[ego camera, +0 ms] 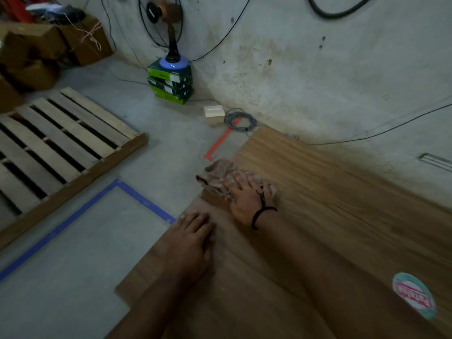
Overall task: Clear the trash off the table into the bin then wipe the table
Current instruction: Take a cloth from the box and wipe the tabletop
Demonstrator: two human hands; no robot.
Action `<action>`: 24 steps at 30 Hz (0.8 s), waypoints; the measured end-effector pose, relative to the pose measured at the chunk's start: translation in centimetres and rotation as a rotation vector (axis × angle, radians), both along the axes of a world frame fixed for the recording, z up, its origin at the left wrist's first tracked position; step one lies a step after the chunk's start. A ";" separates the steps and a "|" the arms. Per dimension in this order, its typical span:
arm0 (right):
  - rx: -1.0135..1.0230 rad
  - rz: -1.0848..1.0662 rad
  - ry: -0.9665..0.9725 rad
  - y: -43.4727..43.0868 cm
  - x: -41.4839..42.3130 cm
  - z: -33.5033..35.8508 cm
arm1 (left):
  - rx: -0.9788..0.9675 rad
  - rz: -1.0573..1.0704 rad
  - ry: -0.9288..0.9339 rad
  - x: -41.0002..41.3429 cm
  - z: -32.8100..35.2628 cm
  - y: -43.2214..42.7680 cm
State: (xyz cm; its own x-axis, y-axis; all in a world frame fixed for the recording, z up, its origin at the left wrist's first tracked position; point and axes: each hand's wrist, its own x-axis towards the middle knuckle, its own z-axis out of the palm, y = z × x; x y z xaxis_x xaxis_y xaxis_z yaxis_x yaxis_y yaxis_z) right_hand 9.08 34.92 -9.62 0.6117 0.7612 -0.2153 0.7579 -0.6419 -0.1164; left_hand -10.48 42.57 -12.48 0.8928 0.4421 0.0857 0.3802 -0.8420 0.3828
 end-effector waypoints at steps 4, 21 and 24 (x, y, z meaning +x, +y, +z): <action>-0.010 0.069 -0.021 -0.5 -0.3 -0.2 | 0.026 -0.005 0.013 -0.1 0.1 -0.2; 0.084 0.057 0.046 0.2 0.7 -1.7 | 0.047 -0.005 0.017 -0.3 1.1 -0.6; 0.013 -0.232 0.054 0.0 9.6 -3.7 | 0.025 -0.005 0.030 -0.3 1.0 -0.6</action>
State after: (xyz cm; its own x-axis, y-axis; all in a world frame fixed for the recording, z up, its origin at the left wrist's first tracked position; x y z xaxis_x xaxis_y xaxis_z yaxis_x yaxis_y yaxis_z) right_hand 18.69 34.92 -13.31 0.7584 0.6046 -0.2435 0.5828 -0.7963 -0.1623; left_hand -10.79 41.97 -11.50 0.8974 0.4357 0.0697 0.3871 -0.8531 0.3497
